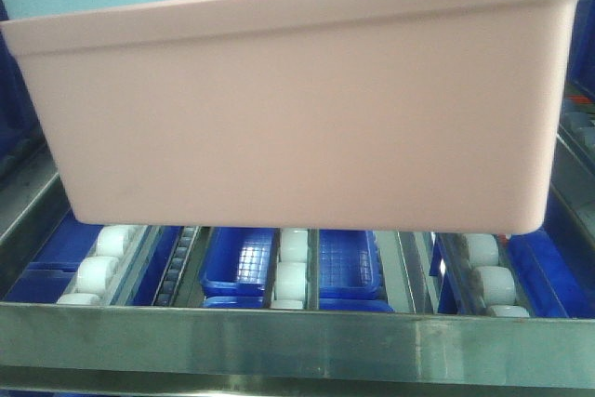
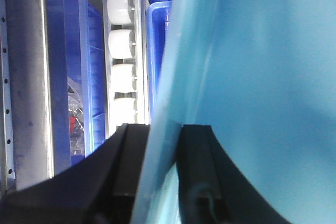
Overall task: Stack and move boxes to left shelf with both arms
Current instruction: 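Carry the stacked bins forward over the roller shelf with both grippers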
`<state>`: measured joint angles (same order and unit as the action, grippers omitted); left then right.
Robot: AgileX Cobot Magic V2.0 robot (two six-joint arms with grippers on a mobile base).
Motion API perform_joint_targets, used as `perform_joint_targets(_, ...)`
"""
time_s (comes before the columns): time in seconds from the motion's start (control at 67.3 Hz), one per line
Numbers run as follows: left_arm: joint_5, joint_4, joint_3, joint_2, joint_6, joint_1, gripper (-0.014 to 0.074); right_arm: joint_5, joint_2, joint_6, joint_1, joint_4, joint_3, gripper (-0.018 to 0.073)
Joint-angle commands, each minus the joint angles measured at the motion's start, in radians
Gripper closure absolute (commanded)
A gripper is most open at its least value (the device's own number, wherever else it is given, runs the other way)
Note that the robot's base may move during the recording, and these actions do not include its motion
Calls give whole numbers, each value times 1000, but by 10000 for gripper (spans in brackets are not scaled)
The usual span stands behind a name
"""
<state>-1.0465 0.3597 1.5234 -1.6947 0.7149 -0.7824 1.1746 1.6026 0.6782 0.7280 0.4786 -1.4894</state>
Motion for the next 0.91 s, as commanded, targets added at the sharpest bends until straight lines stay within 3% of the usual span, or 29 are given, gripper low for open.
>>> perform_joint_targets(0.0, 214, -150, 48, 49, 3, -57, 599, -244, -37, 35, 34, -75, -46, 504)
perform_joint_targets(0.684, 233, -173, 48, 49, 3, -57, 599, -266, -37, 34, 34, -62, -46, 504)
perform_joint_targets(0.892, 244, -104, 54, 53, 3, -57, 599, -292, -37, -129, 30, -40, -46, 504)
